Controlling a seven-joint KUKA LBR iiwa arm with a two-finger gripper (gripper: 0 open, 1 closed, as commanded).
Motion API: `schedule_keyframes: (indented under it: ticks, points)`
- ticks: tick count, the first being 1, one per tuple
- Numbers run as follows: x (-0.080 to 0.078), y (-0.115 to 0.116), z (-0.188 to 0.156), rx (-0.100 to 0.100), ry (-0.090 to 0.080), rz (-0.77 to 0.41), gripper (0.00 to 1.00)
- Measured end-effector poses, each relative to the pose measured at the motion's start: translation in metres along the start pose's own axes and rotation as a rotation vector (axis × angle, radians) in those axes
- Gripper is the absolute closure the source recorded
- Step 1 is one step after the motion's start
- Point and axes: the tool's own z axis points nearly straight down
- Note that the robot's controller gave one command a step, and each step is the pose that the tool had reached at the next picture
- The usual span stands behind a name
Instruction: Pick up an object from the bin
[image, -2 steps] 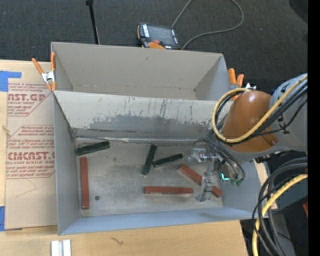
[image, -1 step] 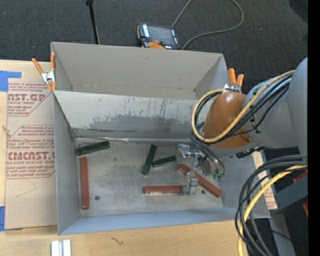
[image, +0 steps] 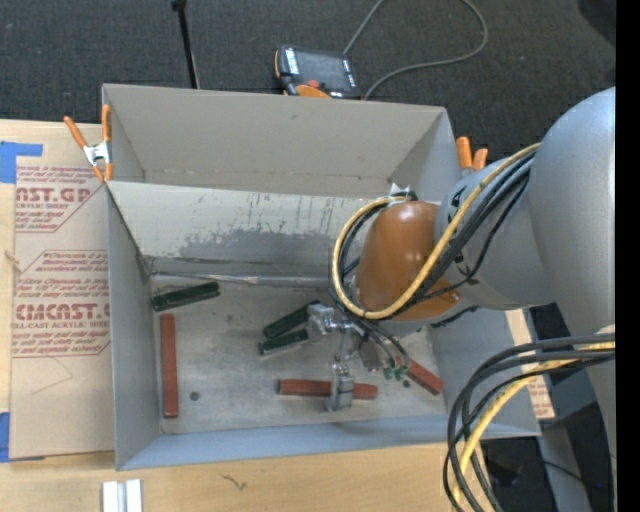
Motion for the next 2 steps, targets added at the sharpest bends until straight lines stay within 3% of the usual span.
schedule_keyframes:
  ticks: [1,2]
  points:
    - [0.000,-0.004,0.000,0.002,0.000,0.005,1.00]
    - [-0.006,-0.004,-0.164,0.002,-0.007,0.075,1.00]
